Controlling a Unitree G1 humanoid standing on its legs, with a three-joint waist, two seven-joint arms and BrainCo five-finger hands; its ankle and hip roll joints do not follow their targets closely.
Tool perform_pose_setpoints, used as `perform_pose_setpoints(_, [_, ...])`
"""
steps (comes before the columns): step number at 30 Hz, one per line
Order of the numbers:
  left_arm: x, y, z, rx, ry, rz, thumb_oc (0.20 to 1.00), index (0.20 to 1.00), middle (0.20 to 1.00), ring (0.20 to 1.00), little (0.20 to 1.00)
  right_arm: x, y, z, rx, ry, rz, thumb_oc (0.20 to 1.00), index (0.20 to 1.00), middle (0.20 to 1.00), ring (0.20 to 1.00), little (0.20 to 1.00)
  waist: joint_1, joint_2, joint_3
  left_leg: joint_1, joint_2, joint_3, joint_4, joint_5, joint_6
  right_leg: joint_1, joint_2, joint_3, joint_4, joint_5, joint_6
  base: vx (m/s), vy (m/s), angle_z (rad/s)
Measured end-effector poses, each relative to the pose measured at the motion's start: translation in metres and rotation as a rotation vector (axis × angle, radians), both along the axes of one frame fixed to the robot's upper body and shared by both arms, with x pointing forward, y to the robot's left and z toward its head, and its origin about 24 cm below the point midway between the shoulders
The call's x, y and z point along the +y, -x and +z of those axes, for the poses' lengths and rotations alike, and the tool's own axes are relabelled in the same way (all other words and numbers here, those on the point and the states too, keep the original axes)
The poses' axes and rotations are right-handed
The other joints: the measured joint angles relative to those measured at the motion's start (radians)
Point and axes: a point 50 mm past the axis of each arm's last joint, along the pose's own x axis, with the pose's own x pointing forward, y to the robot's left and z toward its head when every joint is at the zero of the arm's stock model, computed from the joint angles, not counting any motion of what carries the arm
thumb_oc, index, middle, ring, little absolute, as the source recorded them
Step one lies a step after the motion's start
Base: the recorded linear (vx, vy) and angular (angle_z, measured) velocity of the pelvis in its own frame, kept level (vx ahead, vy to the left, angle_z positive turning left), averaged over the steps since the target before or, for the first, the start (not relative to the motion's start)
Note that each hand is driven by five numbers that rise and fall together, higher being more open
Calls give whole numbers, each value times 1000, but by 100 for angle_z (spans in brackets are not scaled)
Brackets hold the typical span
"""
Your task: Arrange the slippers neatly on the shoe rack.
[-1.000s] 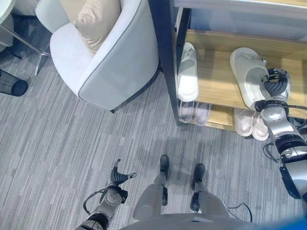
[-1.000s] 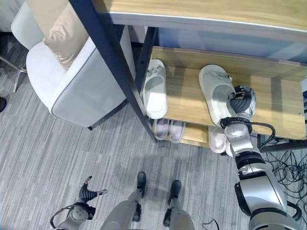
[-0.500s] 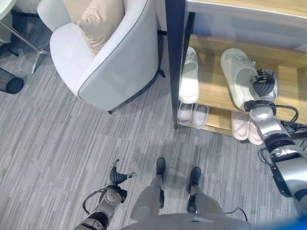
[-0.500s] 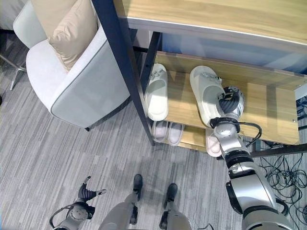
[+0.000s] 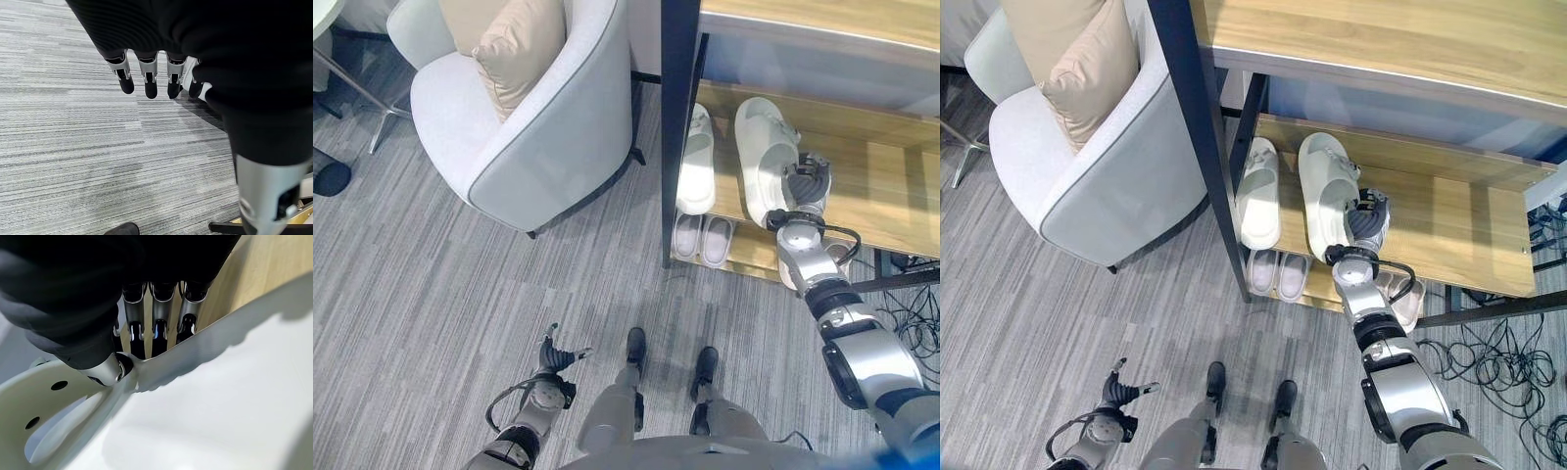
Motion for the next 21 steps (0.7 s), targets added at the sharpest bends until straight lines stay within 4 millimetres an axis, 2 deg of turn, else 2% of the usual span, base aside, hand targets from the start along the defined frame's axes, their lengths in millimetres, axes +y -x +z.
perform_pose_setpoints(8, [1, 2, -2, 17, -5, 6, 1000, 1000, 1000, 1000, 1000, 3, 0, -2, 7, -8, -2, 200, 200, 200, 200, 200, -1, -2, -1, -3, 1, 1, 0, 0, 0, -3, 1, 1, 0, 0, 0, 0, 0, 0])
perform_pose_setpoints(13, [2, 1, -1, 14, -6, 6, 1000, 1000, 1000, 1000, 1000, 10, 0, -6, 28, -5, 17, 200, 200, 200, 200, 200, -1, -27, -16, -18, 1, 1, 0, 0, 0, -20, 2, 1, 0, 0, 0, 0, 0, 0])
perform_pose_setpoints(14, [2, 0, -1, 11, -6, 5, 1000, 1000, 1000, 1000, 1000, 12, 0, -6, 30, -7, 20, 580, 580, 580, 580, 580, 0, -31, -17, -19, 1, 1, 0, 0, 0, -20, 1, 1, 0, 0, 0, 0, 0, 0])
perform_pose_setpoints(15, [2, -1, 0, 7, -7, 5, 1000, 1000, 1000, 1000, 1000, 13, -1, -7, 31, -8, 23, 1000, 1000, 1000, 1000, 1000, 3, -33, -18, -19, 1, 1, 0, 0, 0, -19, 0, 1, 0, 0, 0, 0, 0, 0])
perform_pose_setpoints(21, [5, 0, 0, 10, -10, 12, 1000, 1000, 1000, 1000, 1000, 21, -1, -9, 35, -30, 39, 1000, 1000, 1000, 1000, 1000, 4, -32, -18, -18, 1, 1, 0, 0, 0, -19, 1, 1, 0, 0, 0, 0, 0, 0])
